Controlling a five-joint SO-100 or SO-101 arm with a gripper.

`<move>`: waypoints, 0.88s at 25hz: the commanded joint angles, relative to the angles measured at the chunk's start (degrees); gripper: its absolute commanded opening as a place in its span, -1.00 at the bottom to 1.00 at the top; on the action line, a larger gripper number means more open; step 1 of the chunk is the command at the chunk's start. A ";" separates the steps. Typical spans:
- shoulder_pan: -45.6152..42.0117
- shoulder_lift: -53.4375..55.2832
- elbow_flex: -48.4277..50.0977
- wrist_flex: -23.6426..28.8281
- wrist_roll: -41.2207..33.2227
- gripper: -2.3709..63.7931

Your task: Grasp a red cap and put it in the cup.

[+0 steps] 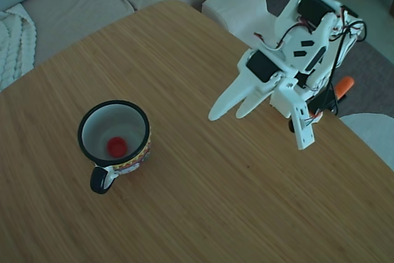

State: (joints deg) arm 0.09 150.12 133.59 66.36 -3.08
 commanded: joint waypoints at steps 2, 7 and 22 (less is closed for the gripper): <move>-0.09 3.34 2.29 -0.88 0.26 0.31; 0.00 6.42 5.36 -2.55 2.99 0.31; 3.87 7.29 14.50 -9.40 2.90 0.31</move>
State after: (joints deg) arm 4.04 156.45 148.18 58.01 -0.53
